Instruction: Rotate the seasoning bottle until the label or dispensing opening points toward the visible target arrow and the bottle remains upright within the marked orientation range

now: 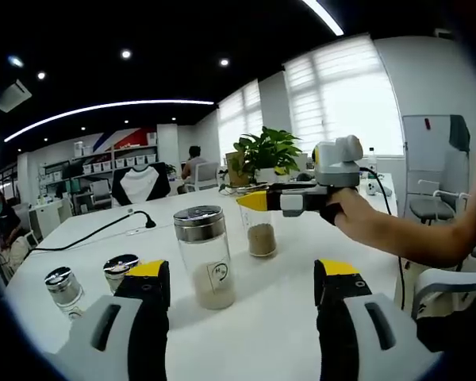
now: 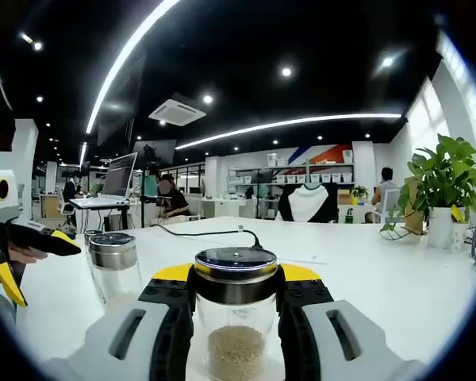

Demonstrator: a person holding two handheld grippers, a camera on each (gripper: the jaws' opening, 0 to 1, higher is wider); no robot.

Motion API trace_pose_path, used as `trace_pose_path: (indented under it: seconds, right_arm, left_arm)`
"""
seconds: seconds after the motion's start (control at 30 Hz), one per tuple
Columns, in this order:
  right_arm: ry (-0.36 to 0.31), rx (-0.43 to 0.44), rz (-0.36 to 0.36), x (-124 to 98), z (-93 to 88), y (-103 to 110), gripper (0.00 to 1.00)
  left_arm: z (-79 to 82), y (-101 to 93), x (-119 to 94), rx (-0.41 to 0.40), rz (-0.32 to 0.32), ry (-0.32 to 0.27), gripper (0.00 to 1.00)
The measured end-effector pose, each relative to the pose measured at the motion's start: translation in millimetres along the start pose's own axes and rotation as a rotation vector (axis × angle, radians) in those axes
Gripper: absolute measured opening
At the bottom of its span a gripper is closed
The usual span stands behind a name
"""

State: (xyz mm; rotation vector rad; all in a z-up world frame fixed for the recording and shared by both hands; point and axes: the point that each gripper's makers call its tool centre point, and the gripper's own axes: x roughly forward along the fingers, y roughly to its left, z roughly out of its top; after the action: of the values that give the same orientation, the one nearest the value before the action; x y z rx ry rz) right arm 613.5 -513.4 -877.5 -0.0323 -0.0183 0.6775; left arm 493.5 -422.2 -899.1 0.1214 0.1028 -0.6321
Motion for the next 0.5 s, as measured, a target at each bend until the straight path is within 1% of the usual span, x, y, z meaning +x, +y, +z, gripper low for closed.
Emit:
trace_pose_path:
  seconds: [0.13,0.23,0.33,0.4,0.5]
  right_arm:
    - [0.007,-0.018,0.007,-5,-1.3,6,0.38]
    - [-0.006,0.008,0.022,-9,0.1,12,0.38]
    - [-0.015,0.005,0.040,-14,4.1,22,0.38]
    - [-0.019,0.011,0.054,-17,6.4,27,0.38]
    - [-0.033,0.020,0.078,-21,10.1,36,0.38]
  left_arm:
    - [-1.6,-4.9,-2,0.003,-0.008,0.004,0.76]
    - [-1.1,-7.1,-2,0.005,-0.012,0.005,0.76]
    - [-0.1,-9.1,-3,0.001,-0.016,0.008,0.76]
    - [3.4,-11.3,-4,-0.008,-0.021,-0.004,0.76]
    - [4.5,-14.0,-2,-0.002,-0.026,-0.005,0.76]
